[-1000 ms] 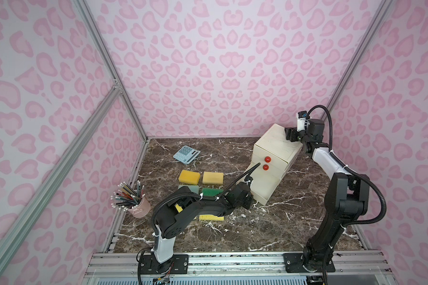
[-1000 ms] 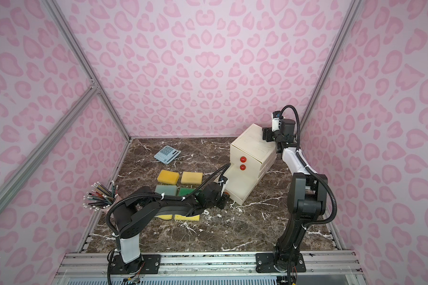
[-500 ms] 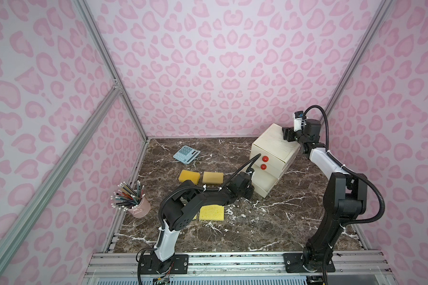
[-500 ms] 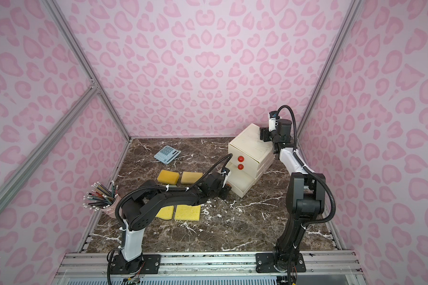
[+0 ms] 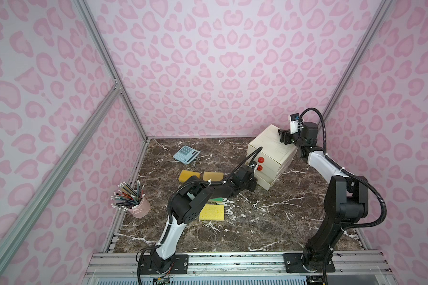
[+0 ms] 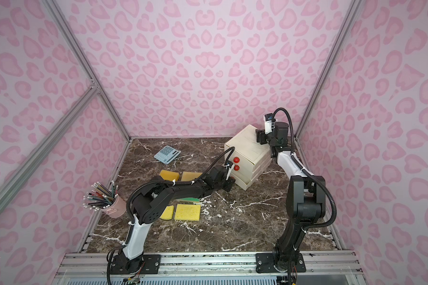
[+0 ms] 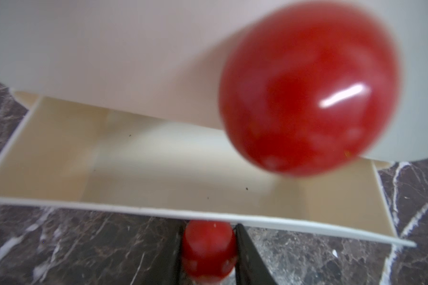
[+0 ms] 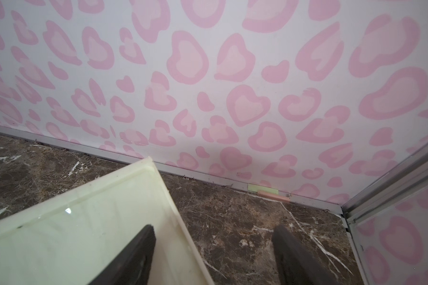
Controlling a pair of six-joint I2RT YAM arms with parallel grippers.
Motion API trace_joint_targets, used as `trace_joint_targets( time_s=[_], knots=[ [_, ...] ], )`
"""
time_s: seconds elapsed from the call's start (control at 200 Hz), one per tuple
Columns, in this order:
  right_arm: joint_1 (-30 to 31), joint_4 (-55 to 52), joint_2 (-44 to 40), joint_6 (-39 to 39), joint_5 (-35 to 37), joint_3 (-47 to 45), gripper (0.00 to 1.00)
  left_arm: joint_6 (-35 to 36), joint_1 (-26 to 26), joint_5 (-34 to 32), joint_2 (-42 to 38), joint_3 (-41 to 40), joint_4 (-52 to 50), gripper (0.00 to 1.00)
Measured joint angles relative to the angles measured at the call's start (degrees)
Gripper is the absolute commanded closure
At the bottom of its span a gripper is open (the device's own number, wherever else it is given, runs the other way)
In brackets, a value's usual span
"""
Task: Take the sponge out of the drawer
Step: Close the drawer of the storage box.
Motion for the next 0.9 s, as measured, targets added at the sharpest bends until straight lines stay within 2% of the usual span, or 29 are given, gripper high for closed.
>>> trace_joint_targets(
  time_s=[0.24,0.455,0.51,0.68,0.9],
  knots=[
    [2.4,3.8,-2.1,-0.5,0.2,-4.2,0.26,-2.6,0.2,0.0,-0.4,-4.1,6.8,0.87],
    [4.6,8.1,-8.0,-0.4,1.6,-12.2,0.26,-4.3,0.3,-0.4,-1.4,-8.2,11.7,0.87],
    [5.0,8.1,-9.5,-0.3,2.3,-13.7,0.26,-4.6,0.3,-0.5,-1.9,-9.1,12.3,0.87],
    [8.6,3.7,-13.7,1.9,-3.7,-17.0,0.26,-6.1,-1.2,-0.9,-4.4,-13.7,15.0,0.87],
    [9.6,2.2,-16.4,2.1,-4.1,-19.2,0.26,-7.6,-3.9,-2.2,-8.4,-19.0,14.9,0.87]
  ],
)
